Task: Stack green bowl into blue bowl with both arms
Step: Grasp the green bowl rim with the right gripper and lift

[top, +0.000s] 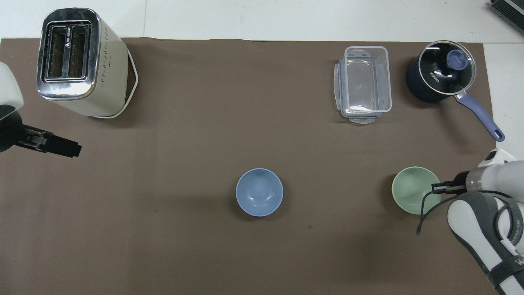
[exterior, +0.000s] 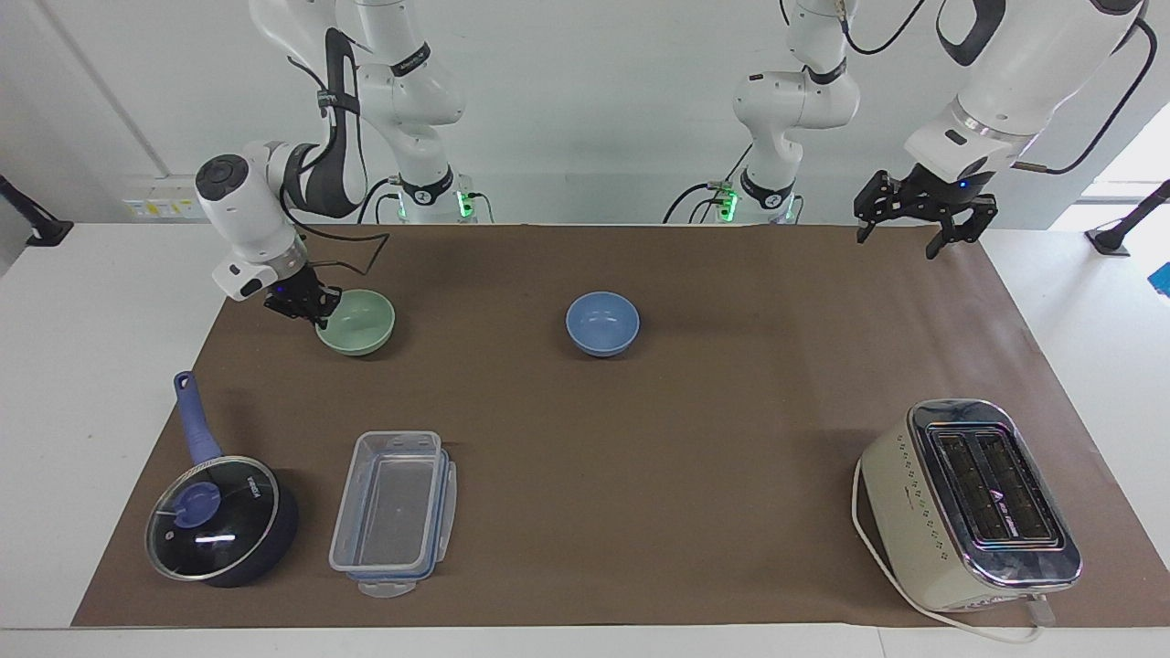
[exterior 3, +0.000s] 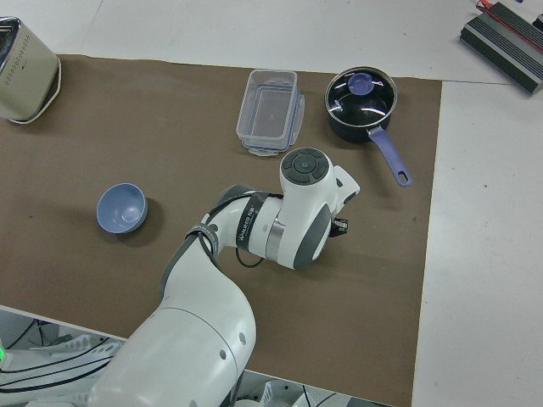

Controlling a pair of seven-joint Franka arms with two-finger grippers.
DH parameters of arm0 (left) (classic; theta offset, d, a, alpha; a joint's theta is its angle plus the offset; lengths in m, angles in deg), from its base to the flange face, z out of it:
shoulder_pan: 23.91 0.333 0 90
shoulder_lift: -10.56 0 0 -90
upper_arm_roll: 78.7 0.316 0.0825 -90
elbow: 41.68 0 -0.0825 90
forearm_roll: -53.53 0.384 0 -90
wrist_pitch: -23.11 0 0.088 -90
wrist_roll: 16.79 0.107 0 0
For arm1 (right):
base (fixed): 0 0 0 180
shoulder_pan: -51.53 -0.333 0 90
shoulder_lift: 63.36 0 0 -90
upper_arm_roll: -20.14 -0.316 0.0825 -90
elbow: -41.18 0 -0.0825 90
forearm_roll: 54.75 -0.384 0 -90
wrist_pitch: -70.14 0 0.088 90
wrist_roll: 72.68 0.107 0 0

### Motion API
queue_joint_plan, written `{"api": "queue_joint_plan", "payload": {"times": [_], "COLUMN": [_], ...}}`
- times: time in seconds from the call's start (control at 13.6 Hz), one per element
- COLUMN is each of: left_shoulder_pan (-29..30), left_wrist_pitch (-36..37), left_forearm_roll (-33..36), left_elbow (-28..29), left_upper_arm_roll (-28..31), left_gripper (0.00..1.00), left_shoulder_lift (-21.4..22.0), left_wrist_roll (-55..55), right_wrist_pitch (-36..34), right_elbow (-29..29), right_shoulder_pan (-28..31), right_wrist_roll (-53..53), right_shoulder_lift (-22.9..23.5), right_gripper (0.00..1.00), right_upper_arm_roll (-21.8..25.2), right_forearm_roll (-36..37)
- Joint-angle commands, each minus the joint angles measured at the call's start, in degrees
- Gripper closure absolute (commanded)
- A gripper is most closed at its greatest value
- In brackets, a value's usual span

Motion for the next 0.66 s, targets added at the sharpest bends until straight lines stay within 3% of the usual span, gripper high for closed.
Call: {"api": "queue_joint_plan", "payload": {"times": [0.0,0.15,0.59], "left_shoulder_pan": [0.83,0.83,0.83], "left_wrist_pitch": [1.44,1.44,1.44], "left_forearm_roll": [1.08,1.08,1.08], "left_elbow": [-1.13,-1.13,0.27], "left_upper_arm_roll": [-0.54,-0.54,-0.54], "left_gripper": [0.00,0.00,0.00], "left_shoulder_lift": [-0.46,-0.46,0.42], "left_wrist_roll": [0.49,0.50,0.76], "right_wrist_pitch": [-4.56,-8.33,-16.35], "right_elbow": [4.82,8.24,19.59], "right_shoulder_pan": [-0.21,-0.39,-8.02], "right_wrist_roll": [-0.78,-0.52,4.82], "right_shoulder_lift": [0.43,0.52,2.36], "right_gripper": [1.00,1.00,1.00], "right_upper_arm_roll": [-0.50,-1.03,-1.64], "right_forearm_roll": [-0.42,-0.77,-5.08]}}
